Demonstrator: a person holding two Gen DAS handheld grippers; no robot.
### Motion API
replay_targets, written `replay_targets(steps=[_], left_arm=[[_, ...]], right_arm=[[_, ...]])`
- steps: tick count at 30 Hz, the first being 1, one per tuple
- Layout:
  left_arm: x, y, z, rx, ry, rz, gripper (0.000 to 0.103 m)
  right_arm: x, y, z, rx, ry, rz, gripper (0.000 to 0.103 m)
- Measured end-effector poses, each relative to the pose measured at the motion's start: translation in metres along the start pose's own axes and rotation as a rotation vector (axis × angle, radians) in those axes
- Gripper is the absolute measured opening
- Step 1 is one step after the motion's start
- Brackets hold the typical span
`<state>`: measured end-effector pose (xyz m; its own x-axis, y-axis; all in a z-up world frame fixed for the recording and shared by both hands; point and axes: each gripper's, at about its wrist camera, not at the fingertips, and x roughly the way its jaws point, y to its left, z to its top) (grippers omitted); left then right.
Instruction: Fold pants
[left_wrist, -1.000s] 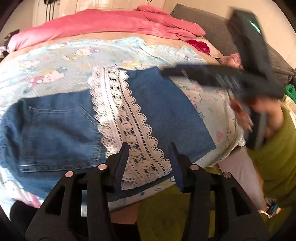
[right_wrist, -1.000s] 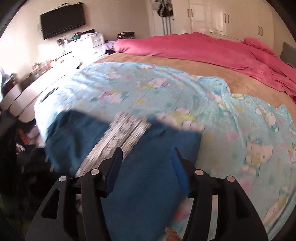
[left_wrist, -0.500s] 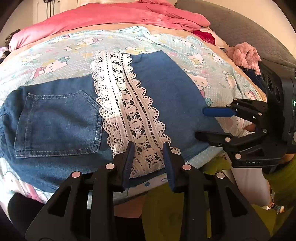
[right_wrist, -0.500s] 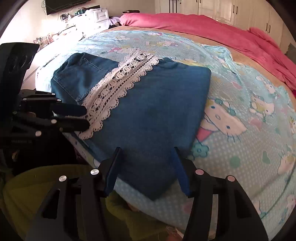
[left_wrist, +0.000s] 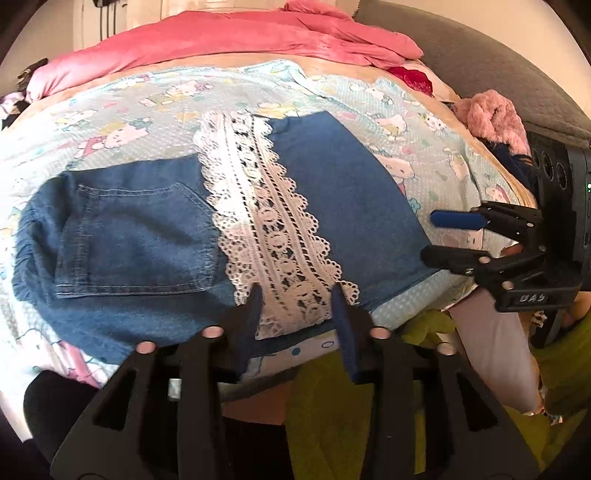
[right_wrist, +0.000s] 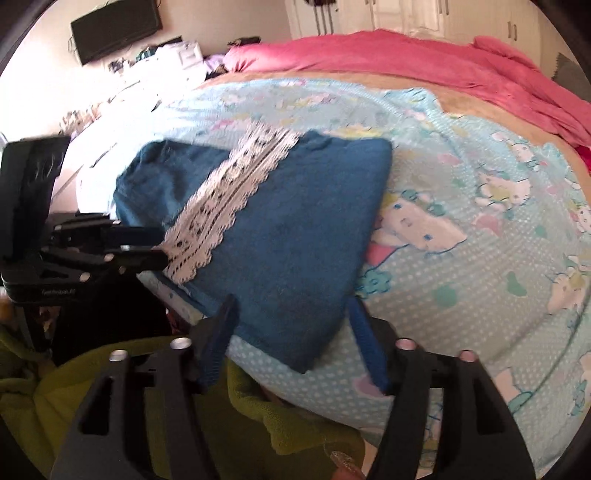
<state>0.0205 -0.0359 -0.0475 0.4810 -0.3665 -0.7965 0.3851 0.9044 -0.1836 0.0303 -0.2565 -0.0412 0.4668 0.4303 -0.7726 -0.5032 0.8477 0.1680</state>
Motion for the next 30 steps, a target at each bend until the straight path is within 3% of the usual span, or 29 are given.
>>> replay_targets(steps=[3,4,6,9,15,30], left_arm=[[-0.01,0.004,0.0,-0.014,-0.02,0.013,0.041],[-0.013,0.006,0.0,-0.021,-0.029,0.021,0.05],[-0.02,0.01,0.001,-0.035,-0.047,0.038,0.061],[-0.03,0.014,0.004,-0.046,-0.071,0.062,0.073],[-0.048,0.025,0.004,-0.063,-0.109,0.102,0.092],[-0.079,0.085,-0.006,-0.223,-0.147,0.191,0.093]], right_arm=[[-0.011,-0.002,0.007,0.012,-0.038,-0.004,0.072],[-0.016,-0.002,0.009,0.011,-0.053,-0.011,0.078],[-0.022,-0.001,0.012,0.011,-0.08,-0.009,0.08],[-0.029,0.0,0.018,0.018,-0.109,-0.018,0.09],[-0.033,0.001,0.034,0.026,-0.138,-0.022,0.093],[-0.02,0.041,0.095,-0.057,-0.167,0.066,0.096]])
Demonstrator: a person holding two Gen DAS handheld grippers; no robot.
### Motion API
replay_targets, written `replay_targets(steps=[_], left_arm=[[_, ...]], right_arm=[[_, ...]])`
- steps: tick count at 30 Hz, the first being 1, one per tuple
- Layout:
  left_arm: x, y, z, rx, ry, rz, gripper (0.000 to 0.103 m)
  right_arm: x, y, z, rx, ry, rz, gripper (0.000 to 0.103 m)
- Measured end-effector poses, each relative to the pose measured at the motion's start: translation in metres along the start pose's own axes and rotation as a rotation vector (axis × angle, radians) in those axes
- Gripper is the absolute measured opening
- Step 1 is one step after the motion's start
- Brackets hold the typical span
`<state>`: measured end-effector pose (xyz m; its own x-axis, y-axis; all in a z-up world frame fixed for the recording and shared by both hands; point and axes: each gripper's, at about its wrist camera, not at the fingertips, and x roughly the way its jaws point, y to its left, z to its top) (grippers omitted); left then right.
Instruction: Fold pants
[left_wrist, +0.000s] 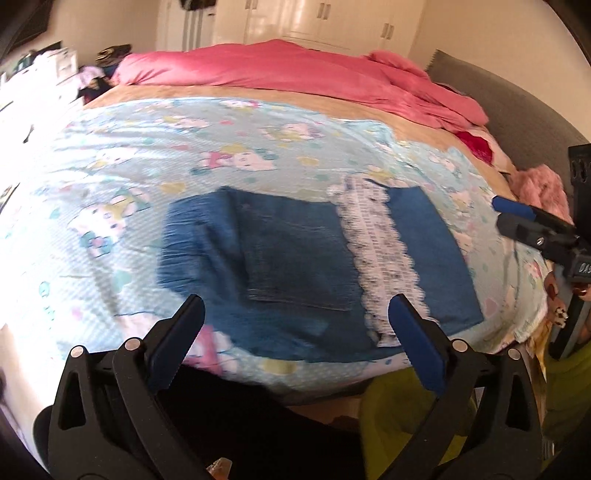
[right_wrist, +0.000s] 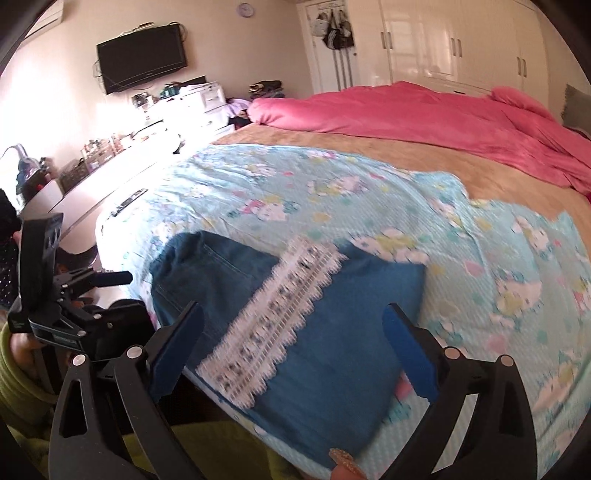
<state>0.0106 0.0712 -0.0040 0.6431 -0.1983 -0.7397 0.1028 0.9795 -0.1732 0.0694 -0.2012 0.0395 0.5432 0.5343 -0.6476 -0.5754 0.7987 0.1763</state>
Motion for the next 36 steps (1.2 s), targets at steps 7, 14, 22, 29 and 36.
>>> replay_targets(steps=[7,14,22,29,36], left_arm=[[0.003,0.054,-0.007,-0.151,0.037,0.034,0.093],[0.017,0.068,-0.014,-0.209,0.069,-0.005,0.081],[0.046,0.064,-0.015,-0.27,0.125,-0.134,0.037],[0.054,0.066,-0.015,-0.28,0.122,-0.154,0.037],[0.054,0.06,-0.013,-0.253,0.116,-0.135,0.041]], right_arm=[[0.042,0.031,0.039,-0.079,0.045,0.099,0.097],[0.107,0.069,0.074,-0.182,0.166,0.2,0.097],[0.179,0.106,0.086,-0.295,0.328,0.275,0.097],[0.231,0.129,0.086,-0.298,0.444,0.355,0.097],[0.254,0.142,0.079,-0.279,0.496,0.443,0.06]])
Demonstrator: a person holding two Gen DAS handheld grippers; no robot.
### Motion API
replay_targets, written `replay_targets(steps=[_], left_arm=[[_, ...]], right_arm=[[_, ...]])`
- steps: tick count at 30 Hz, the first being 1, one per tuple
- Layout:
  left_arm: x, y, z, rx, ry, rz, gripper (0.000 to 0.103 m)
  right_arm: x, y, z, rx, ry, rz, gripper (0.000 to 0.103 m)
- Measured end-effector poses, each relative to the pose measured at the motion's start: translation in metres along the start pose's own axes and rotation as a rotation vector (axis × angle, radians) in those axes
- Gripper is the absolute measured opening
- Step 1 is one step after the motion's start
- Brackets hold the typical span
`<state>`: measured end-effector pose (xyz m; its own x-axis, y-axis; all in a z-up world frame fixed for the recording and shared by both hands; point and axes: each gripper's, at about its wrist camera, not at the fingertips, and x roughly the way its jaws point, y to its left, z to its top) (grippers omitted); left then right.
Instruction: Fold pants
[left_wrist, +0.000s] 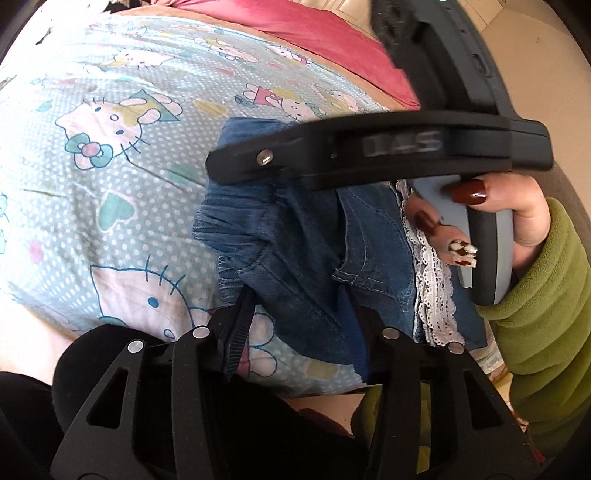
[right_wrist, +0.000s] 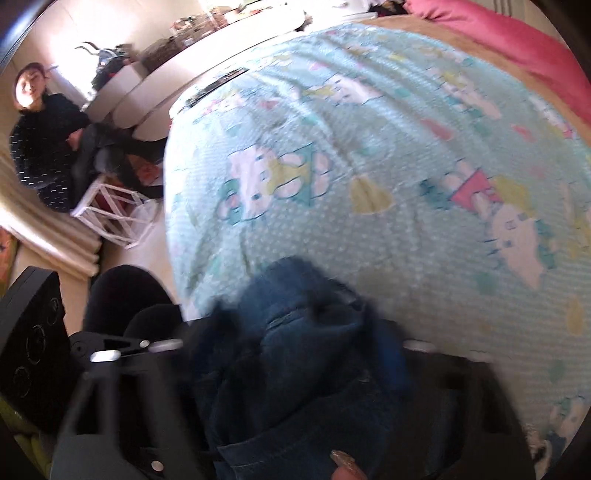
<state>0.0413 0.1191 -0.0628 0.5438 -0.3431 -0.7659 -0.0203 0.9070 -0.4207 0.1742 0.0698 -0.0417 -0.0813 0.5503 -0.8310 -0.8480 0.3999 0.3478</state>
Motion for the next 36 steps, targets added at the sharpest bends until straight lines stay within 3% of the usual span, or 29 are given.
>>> replay_targets(steps=[1,4,10,14,18,21,23,24,28,31,36], left_arm=[[-0.001,-0.002,-0.001,0.002,-0.002,-0.005,0.046],[-0.008,-0.004,-0.003,0.0,-0.015,-0.004,0.066],[-0.021,-0.017,-0.003,0.019,-0.053,-0.064,0.084],[-0.005,-0.036,0.002,0.005,-0.023,-0.18,0.093],[0.013,-0.061,0.011,0.011,0.004,-0.316,0.093],[0.021,-0.09,0.013,0.026,0.02,-0.418,0.087],[0.021,-0.114,0.014,0.082,0.021,-0.417,0.086],[0.021,-0.122,0.011,0.118,0.02,-0.399,0.086],[0.024,-0.158,-0.016,0.276,0.053,-0.377,0.086],[0.036,-0.177,-0.038,0.366,0.118,-0.357,0.086],[0.055,-0.182,-0.049,0.386,0.168,-0.333,0.086]], right_arm=[[-0.003,0.0,-0.003,-0.007,-0.018,-0.001,0.05],[-0.027,-0.009,-0.011,0.016,-0.088,0.055,0.034],[-0.1,-0.028,-0.046,0.046,-0.277,0.145,0.033],[-0.147,-0.04,-0.082,0.051,-0.388,0.183,0.033],[-0.174,-0.049,-0.108,0.065,-0.444,0.15,0.033],[-0.193,-0.064,-0.129,0.11,-0.481,0.129,0.037],[-0.205,-0.074,-0.148,0.142,-0.506,0.096,0.055],[-0.213,-0.08,-0.16,0.174,-0.53,0.062,0.071],[-0.229,-0.106,-0.21,0.324,-0.561,0.009,0.072],[-0.22,-0.118,-0.237,0.432,-0.494,-0.049,0.072],[-0.198,-0.121,-0.257,0.535,-0.451,-0.015,0.073]])
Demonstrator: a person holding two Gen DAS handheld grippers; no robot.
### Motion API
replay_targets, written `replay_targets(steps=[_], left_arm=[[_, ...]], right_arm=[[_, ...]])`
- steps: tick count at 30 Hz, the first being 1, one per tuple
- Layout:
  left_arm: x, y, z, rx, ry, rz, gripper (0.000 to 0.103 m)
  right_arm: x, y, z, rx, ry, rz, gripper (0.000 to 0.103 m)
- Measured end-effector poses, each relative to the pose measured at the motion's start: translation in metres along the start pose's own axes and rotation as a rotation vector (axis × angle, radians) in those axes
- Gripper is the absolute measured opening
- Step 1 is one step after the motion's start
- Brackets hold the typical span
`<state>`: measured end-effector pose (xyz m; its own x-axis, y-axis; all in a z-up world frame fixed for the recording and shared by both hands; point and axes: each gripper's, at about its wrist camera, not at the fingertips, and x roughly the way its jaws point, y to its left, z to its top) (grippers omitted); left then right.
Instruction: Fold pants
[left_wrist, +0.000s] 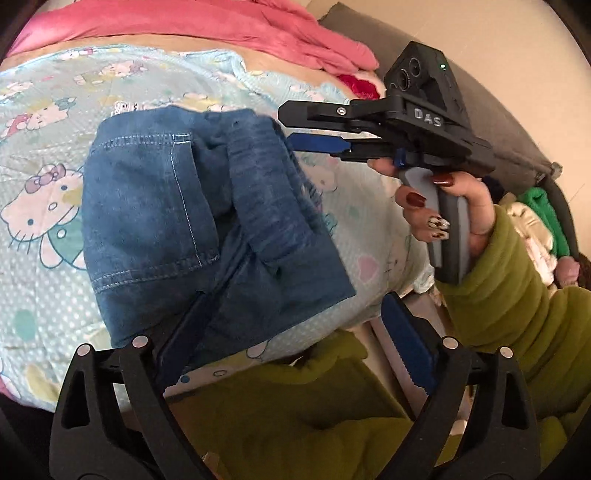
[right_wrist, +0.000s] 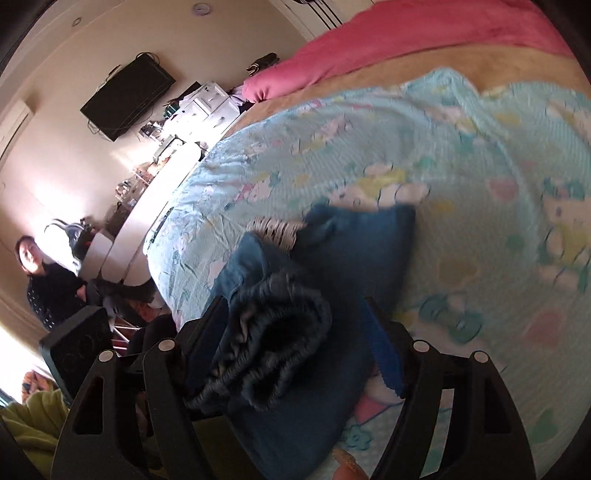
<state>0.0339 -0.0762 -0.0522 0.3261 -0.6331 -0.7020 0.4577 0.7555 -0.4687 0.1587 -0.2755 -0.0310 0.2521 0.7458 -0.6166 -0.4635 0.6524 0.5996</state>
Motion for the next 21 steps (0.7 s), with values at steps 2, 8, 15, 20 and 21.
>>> replay_targets(steps=[2,8,15,20,21], left_arm=[[0.002,-0.001,-0.001,0.005,0.006,0.013,0.087],[-0.005,-0.01,-0.004,0.041,-0.019,0.019,0.087],[-0.063,0.022,0.013,-0.037,-0.168,0.137,0.093],[-0.081,0.053,0.03,-0.119,-0.208,0.253,0.093],[-0.081,0.057,0.036,-0.129,-0.208,0.266,0.093]], right_arm=[[0.009,0.001,-0.006,0.007,0.013,-0.008,0.073],[0.013,-0.003,-0.017,0.006,0.061,-0.146,0.047],[-0.041,0.035,-0.033,-0.144,-0.088,-0.164,0.067],[-0.059,0.086,-0.065,-0.354,-0.12,-0.181,0.067],[-0.059,0.095,-0.071,-0.393,-0.118,-0.186,0.067]])
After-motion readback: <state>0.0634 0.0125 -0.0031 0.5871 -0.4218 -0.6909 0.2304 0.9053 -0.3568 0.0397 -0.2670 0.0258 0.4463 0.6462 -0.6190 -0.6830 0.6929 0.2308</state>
